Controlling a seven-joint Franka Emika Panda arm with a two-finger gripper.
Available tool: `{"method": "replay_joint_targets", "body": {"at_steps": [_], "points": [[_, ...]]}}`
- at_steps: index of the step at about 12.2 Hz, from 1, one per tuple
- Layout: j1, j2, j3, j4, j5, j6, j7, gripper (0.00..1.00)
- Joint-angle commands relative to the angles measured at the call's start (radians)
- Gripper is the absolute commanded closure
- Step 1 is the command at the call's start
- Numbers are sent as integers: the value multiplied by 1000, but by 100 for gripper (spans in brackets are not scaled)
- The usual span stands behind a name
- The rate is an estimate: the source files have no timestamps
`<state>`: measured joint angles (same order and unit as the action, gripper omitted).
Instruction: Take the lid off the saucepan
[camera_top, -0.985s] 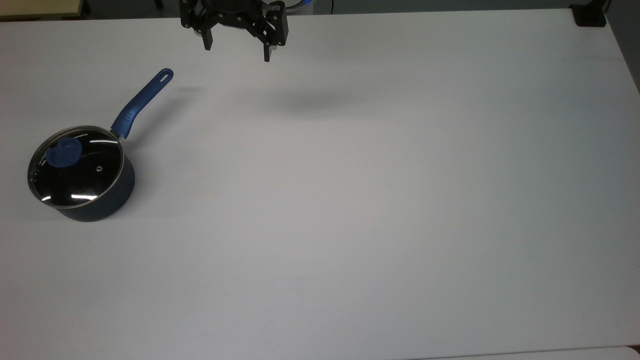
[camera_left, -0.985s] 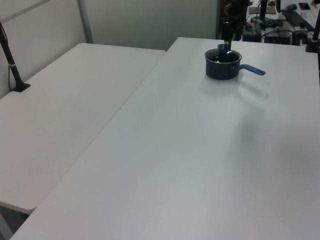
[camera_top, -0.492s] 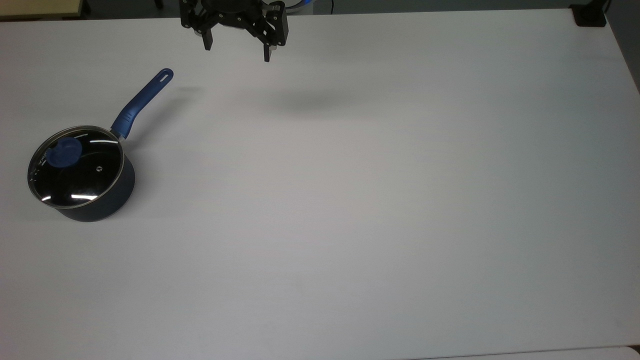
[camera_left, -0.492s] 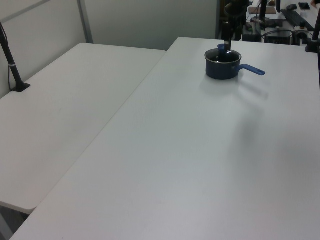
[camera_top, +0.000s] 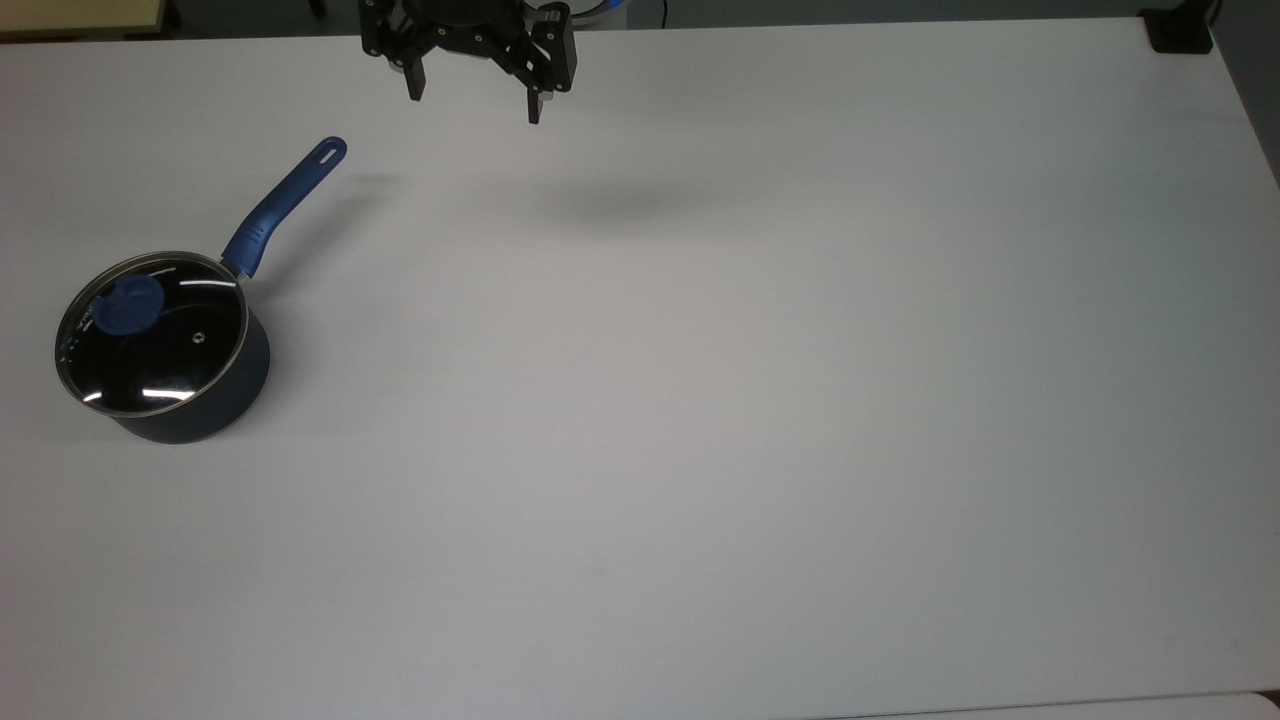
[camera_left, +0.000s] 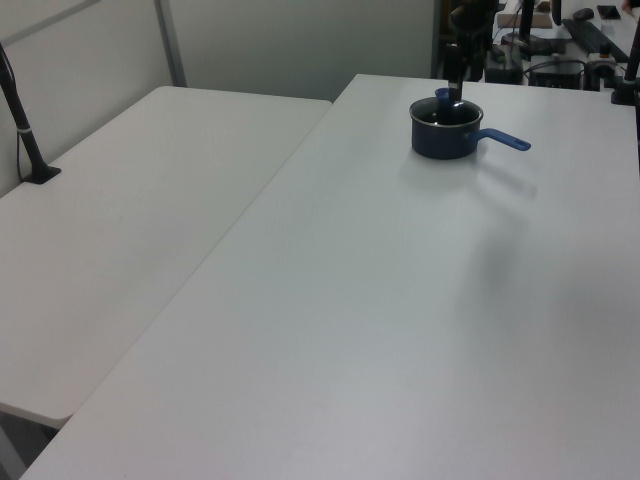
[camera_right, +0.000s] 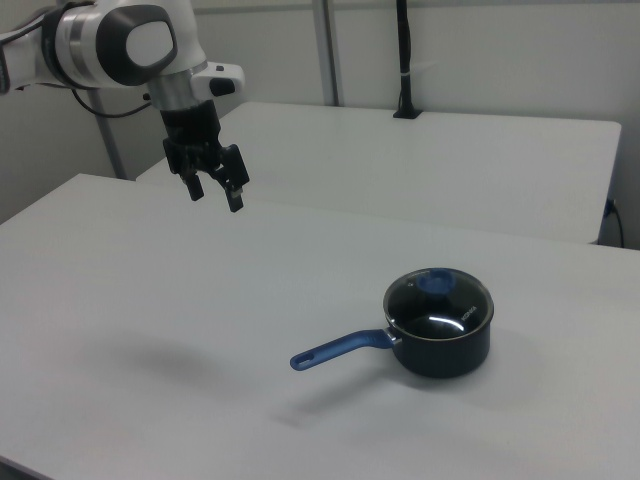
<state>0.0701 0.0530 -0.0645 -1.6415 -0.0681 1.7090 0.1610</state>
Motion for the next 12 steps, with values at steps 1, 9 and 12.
{"method": "replay_joint_targets", "body": {"at_steps": [1,9,12], "points": [[10,-9,-8,-3,-9,-20,0,0],[2,-1,-8,2,-9,-9,0,0],[-21,43,-21,9,-15,67,0,0]]}}
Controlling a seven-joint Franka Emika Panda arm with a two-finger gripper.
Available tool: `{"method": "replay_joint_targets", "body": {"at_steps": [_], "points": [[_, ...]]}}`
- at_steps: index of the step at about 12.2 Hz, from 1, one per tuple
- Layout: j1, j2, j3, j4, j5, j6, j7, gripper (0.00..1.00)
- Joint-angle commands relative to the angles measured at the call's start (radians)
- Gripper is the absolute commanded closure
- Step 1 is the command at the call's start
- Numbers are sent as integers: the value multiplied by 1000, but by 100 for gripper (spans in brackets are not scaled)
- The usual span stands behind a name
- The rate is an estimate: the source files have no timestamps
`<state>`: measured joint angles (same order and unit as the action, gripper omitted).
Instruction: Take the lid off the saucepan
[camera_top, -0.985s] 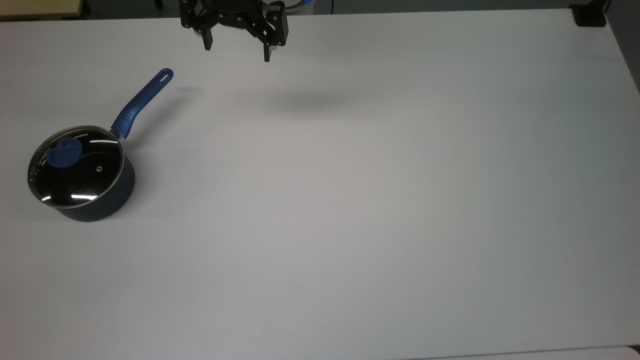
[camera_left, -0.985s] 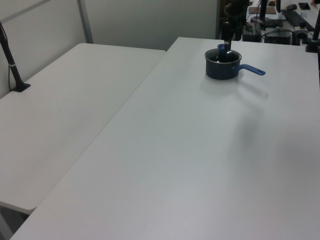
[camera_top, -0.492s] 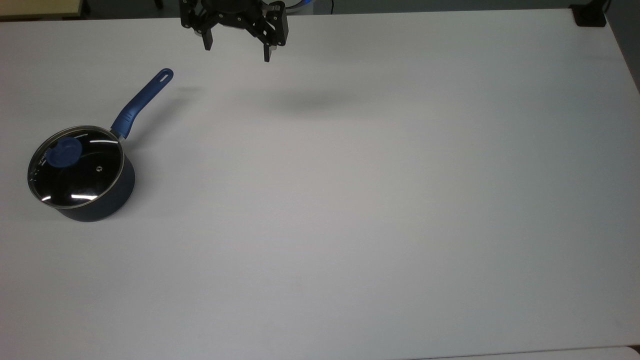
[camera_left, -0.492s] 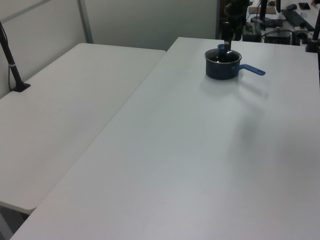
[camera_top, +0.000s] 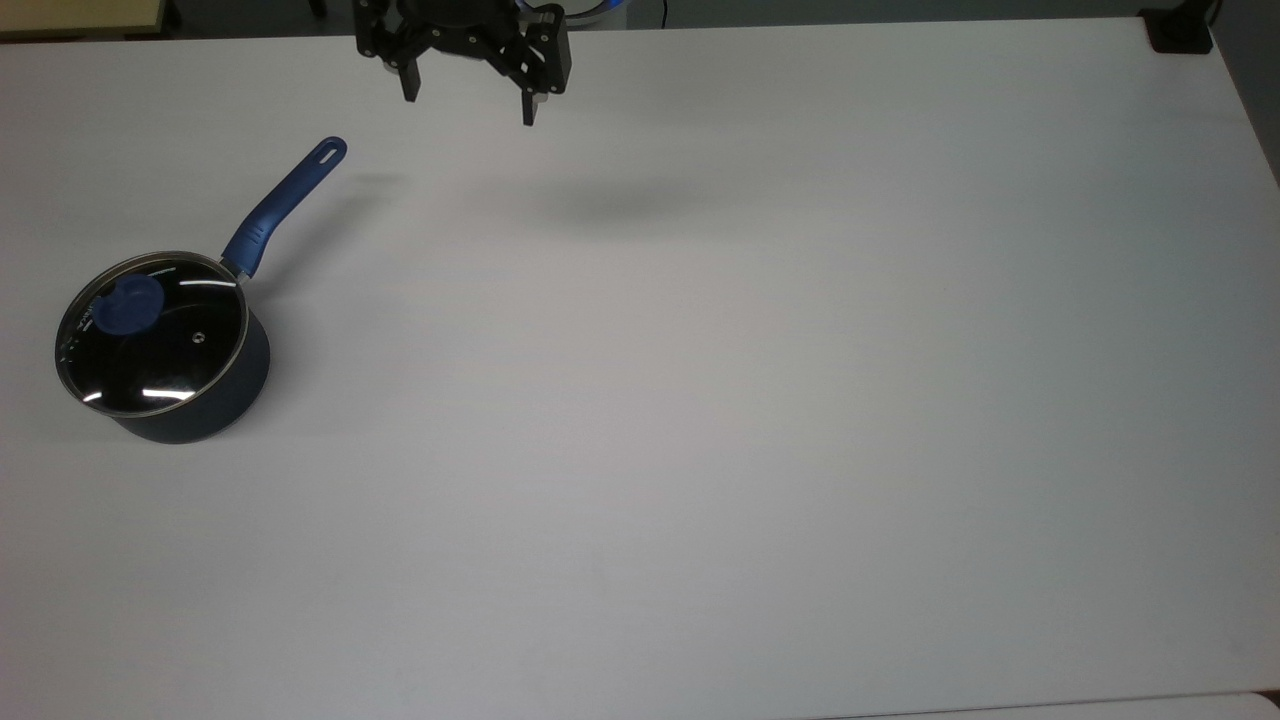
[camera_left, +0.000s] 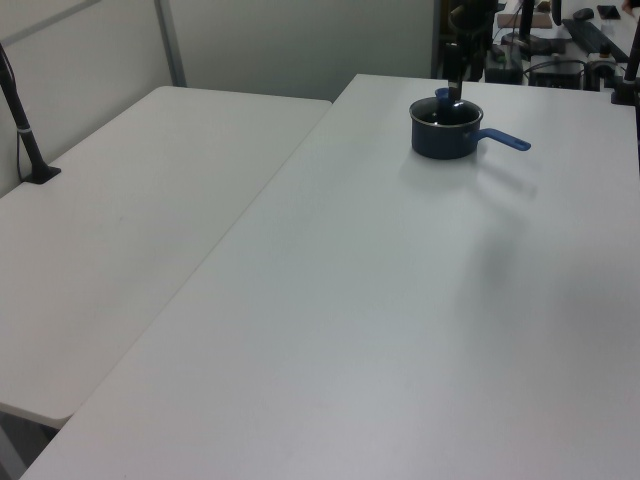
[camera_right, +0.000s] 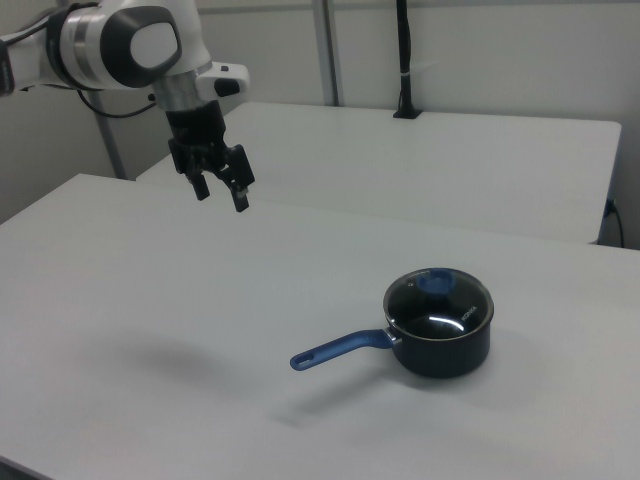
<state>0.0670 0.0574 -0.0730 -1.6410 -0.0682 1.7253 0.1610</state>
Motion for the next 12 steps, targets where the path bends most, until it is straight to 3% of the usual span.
{"method": "replay_joint_targets", "body": {"at_steps": [1,12], "points": [[-45,61,-11,36,-16,68,2,0],[-167,199,-11,107,-4,227,9,0]]}}
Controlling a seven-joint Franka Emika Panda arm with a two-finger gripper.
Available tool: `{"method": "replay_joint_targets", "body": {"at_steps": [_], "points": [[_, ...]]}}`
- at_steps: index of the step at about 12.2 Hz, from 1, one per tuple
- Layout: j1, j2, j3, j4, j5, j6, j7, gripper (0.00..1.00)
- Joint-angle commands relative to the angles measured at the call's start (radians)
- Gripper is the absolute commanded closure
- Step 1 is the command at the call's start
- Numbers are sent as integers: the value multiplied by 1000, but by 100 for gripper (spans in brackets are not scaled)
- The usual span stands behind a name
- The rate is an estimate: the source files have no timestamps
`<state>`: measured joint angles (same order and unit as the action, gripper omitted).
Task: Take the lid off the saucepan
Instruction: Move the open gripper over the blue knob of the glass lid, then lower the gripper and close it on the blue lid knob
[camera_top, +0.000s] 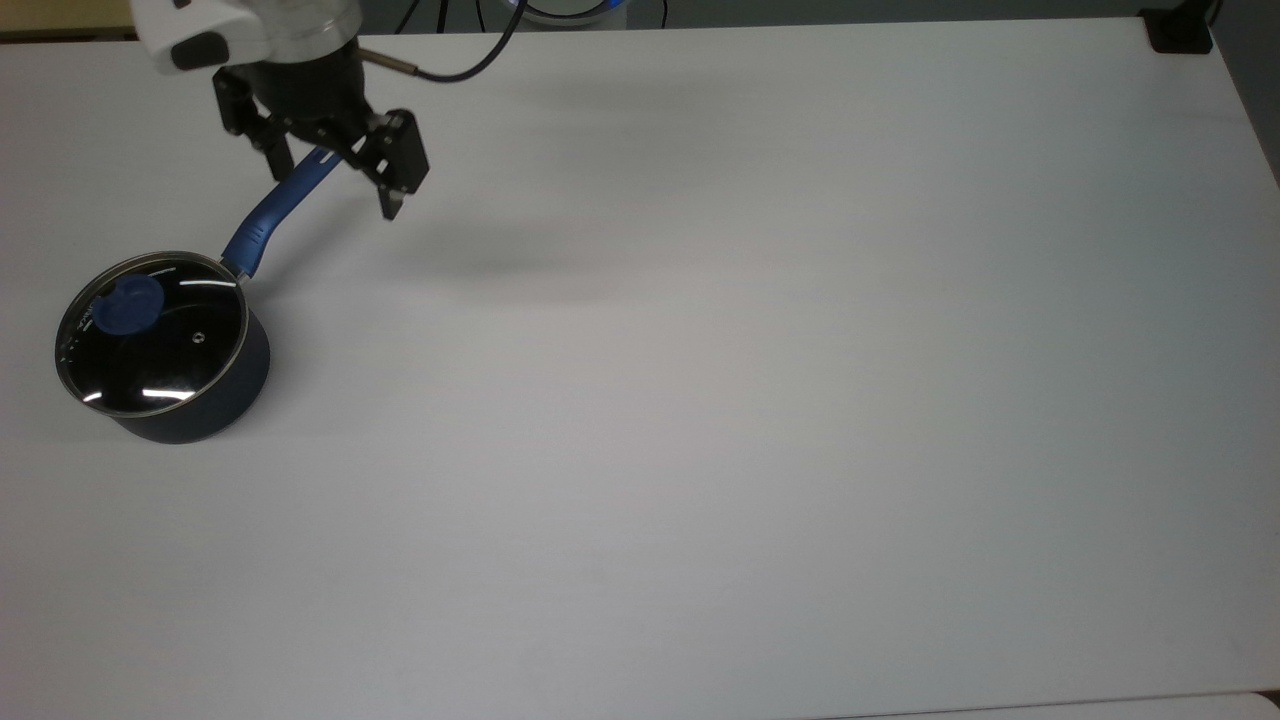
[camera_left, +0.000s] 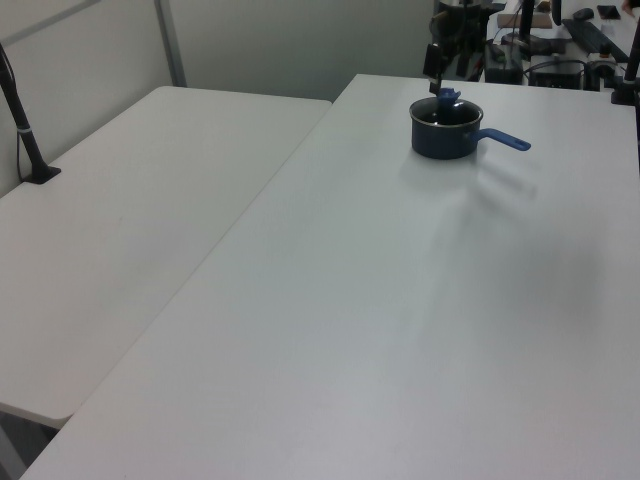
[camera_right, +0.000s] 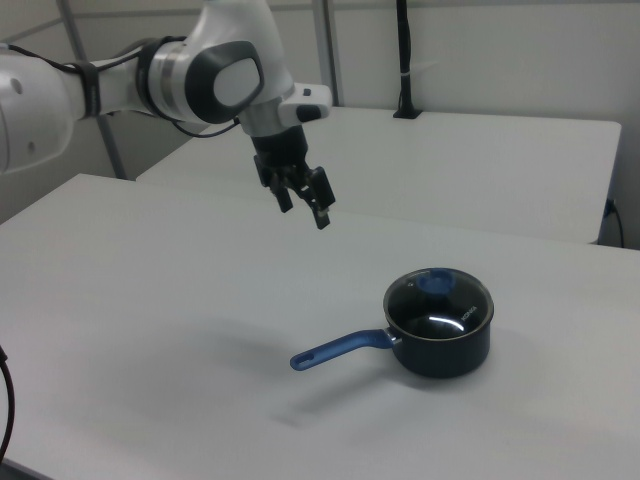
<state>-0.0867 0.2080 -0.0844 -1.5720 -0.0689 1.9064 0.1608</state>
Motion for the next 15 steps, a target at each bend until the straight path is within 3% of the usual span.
{"method": "replay_joint_targets", "body": {"at_steps": [1,6,10,15], "points": [[-14,65,0,44,-3,68,14,0],[-169,168,0,147,36,112,17,0],[-264,223,0,148,55,233,14,0],[-277,277,2,145,52,270,12,0]]}}
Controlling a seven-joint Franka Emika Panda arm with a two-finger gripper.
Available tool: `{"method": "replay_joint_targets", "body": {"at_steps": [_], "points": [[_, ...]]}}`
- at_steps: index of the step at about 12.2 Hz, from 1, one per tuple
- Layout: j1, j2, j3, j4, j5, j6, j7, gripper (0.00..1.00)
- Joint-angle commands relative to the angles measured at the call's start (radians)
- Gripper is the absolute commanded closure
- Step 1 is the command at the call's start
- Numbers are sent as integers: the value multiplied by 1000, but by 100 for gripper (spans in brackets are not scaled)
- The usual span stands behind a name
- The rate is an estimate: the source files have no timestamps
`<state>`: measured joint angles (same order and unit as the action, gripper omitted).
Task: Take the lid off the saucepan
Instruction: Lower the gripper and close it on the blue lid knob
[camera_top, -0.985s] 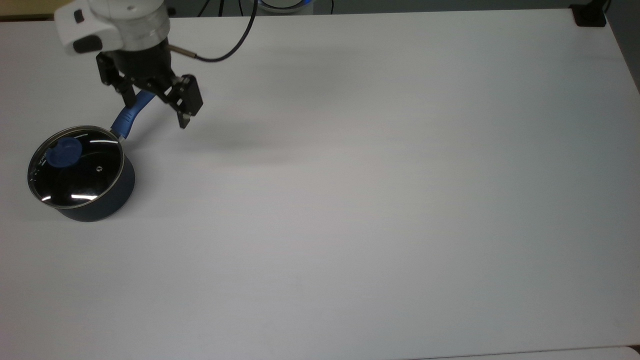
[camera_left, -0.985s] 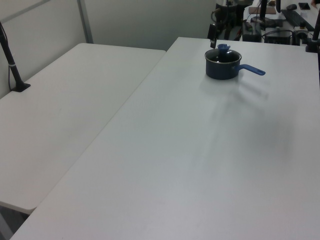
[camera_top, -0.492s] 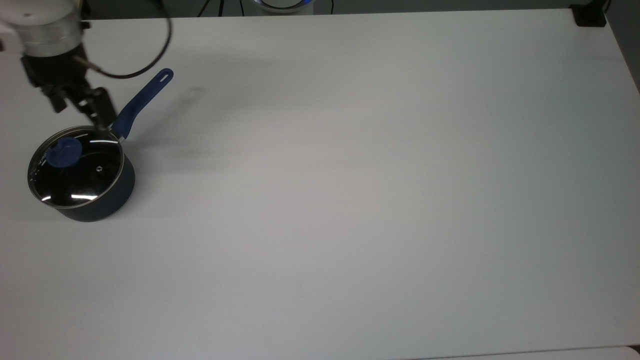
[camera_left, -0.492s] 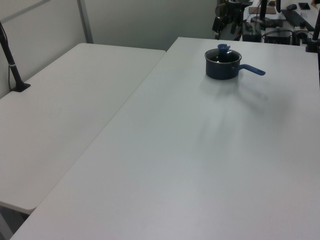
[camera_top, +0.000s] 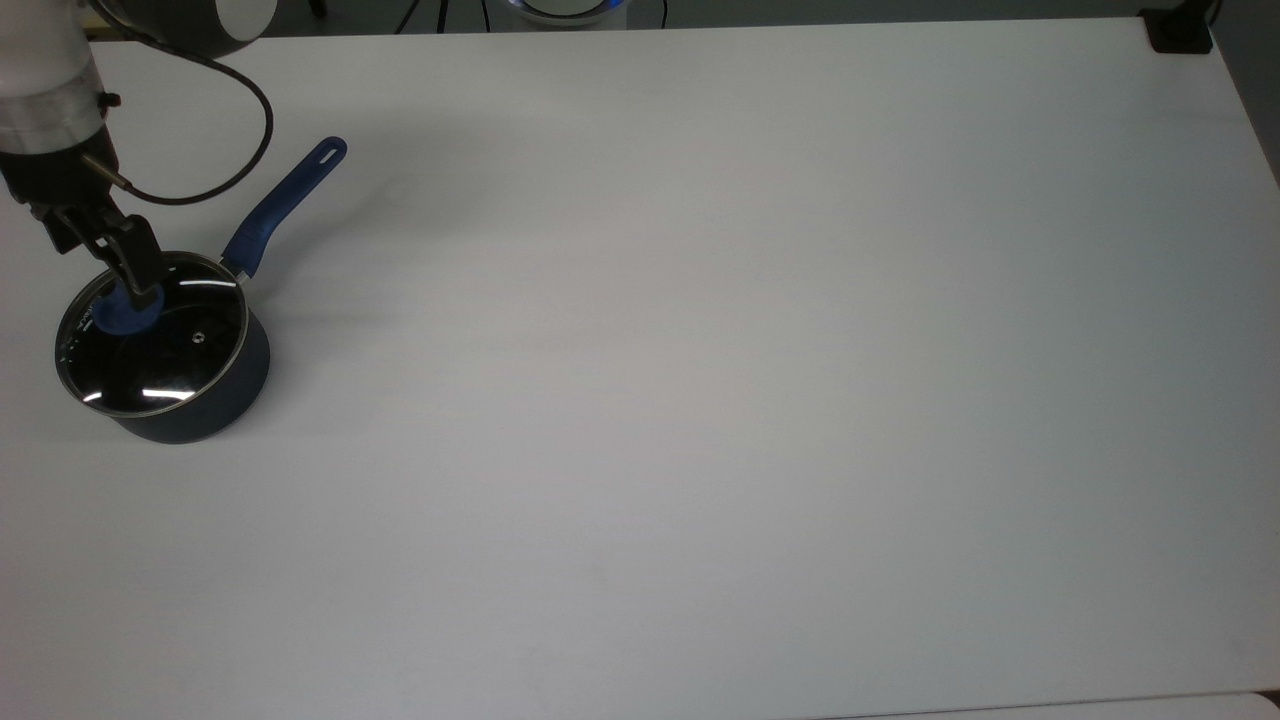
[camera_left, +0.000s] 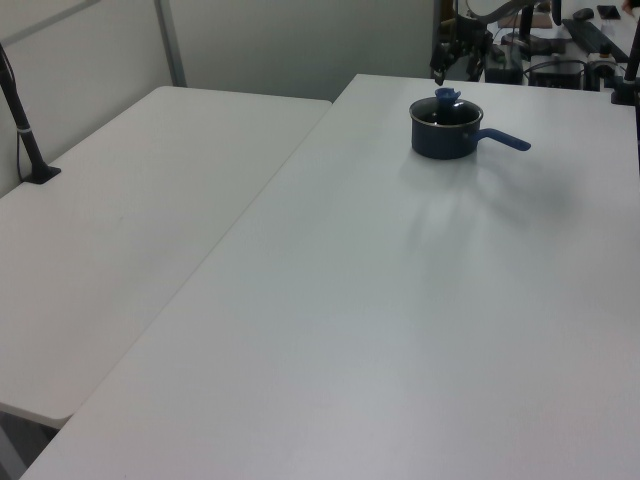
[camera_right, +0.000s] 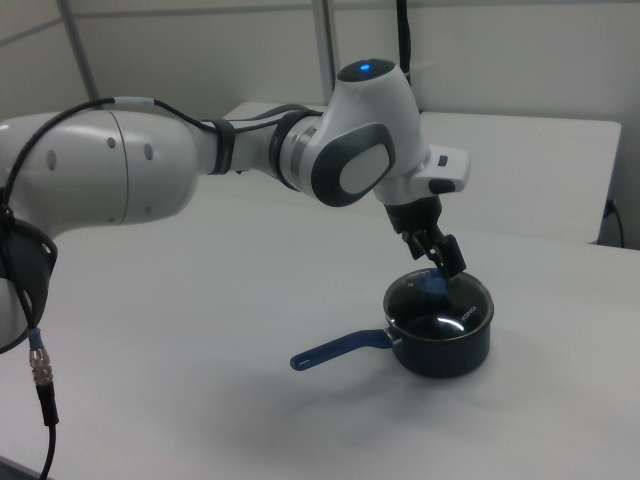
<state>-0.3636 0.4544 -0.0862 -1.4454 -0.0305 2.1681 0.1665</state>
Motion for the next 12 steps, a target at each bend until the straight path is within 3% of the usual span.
{"method": "replay_joint_targets", "body": {"at_steps": [1,4,7,12], "points": [[0,39,6,19,18,15,13,1],[-1,61,9,11,23,61,34,4],[-3,67,9,11,23,65,28,17],[-5,61,11,13,26,64,-2,64]]}}
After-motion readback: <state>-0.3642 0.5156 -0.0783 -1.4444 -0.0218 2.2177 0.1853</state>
